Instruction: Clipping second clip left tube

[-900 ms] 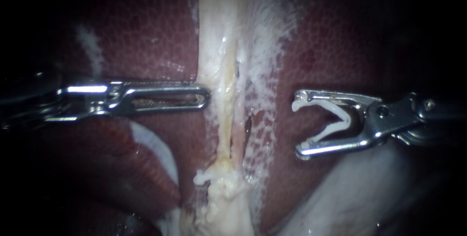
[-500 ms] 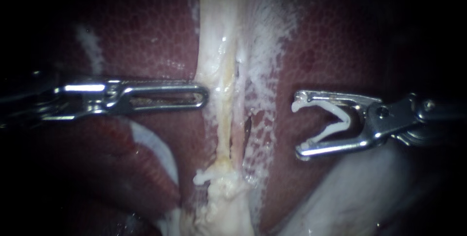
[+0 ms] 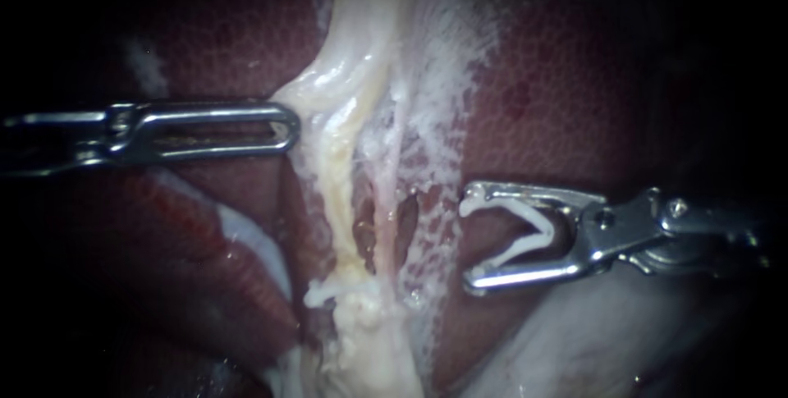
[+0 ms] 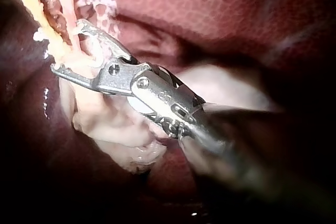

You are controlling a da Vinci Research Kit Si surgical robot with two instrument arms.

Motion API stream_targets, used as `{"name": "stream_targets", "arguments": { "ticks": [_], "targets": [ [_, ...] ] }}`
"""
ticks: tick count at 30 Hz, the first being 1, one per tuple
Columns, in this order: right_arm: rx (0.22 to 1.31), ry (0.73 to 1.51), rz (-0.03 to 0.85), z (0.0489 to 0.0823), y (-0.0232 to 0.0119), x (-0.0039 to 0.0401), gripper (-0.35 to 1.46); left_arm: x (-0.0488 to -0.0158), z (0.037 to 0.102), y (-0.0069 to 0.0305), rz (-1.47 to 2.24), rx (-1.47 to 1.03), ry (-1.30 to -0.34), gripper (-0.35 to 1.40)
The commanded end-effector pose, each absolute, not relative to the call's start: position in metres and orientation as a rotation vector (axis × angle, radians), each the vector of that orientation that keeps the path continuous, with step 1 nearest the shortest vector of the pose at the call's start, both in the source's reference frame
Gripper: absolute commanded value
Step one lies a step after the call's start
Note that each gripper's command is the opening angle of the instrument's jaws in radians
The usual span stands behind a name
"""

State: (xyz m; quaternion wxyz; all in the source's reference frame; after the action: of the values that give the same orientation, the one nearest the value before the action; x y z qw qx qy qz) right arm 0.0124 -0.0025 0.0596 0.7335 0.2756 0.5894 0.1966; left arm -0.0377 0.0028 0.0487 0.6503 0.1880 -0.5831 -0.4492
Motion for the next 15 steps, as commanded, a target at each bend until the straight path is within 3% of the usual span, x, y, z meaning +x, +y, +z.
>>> {"name": "stream_targets", "arguments": {
  "ticks": [1,15],
  "targets": [
    [0.619,1.293,0.439,0.0598,-0.0027,0.0126,0.6,-0.0378,0.0484,0.0027,-1.021,0.424,-1.329,-0.35],
    [0.72,1.257,0.491,0.0634,-0.0056,0.0176,0.58,-0.0381,0.0477,0.002,-1.023,0.418,-1.327,-0.35]
  ]
}}
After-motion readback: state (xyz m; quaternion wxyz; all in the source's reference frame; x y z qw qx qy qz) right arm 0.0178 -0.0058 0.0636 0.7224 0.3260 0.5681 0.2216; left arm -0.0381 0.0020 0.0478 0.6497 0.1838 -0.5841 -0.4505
